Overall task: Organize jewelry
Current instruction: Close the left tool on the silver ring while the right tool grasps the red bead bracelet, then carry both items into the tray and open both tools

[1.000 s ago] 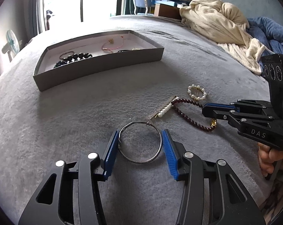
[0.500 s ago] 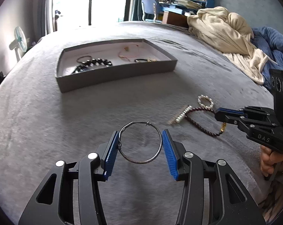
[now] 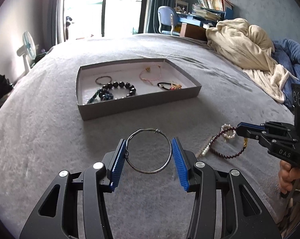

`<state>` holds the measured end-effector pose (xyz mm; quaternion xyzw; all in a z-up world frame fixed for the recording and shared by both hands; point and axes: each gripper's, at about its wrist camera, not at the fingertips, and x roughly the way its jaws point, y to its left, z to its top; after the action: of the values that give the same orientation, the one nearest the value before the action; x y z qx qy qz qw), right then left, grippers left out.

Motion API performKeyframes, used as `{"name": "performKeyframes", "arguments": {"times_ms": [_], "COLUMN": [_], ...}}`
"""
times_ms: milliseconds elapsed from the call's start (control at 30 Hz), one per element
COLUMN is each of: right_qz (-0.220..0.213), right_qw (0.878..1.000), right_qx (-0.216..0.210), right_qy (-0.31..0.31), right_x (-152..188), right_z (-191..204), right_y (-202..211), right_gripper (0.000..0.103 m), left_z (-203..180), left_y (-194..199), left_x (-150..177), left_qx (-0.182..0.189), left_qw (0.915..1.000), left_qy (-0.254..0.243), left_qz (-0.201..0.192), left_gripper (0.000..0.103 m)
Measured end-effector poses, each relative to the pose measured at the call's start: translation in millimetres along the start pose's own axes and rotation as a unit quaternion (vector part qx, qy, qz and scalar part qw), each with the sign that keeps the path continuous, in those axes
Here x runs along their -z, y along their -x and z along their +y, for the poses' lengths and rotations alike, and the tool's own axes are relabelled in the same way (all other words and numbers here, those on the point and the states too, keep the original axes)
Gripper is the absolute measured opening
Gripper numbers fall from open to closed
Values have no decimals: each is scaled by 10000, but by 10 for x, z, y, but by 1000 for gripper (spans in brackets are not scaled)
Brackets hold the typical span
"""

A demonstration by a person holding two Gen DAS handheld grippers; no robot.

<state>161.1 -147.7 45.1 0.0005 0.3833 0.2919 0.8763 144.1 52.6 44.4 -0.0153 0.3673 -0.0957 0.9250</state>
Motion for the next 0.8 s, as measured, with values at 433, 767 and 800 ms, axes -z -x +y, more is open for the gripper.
{"name": "performKeyframes", "arguments": {"times_ms": [433, 767, 800], "right_qz": [-152, -280, -293], "right_qw": [9999, 9996, 9995], "right_qx": [51, -30, -33], "right_qy": [37, 43, 60], "right_x": [-450, -829, -872], "right_z": [-158, -252, -251], "right_y": [-126, -229, -234], "right_gripper": [6, 6, 6], "left_z": [108, 195, 198], "left_y": [-81, -212, -237], "left_x": [-324, -619, -641], "left_qx": [-68, -150, -160], "left_qw": [9998, 9994, 9994], "left_qy": [-35, -152, -166], "left_qz": [-201, -267, -262], "left_gripper": [48, 48, 48]}}
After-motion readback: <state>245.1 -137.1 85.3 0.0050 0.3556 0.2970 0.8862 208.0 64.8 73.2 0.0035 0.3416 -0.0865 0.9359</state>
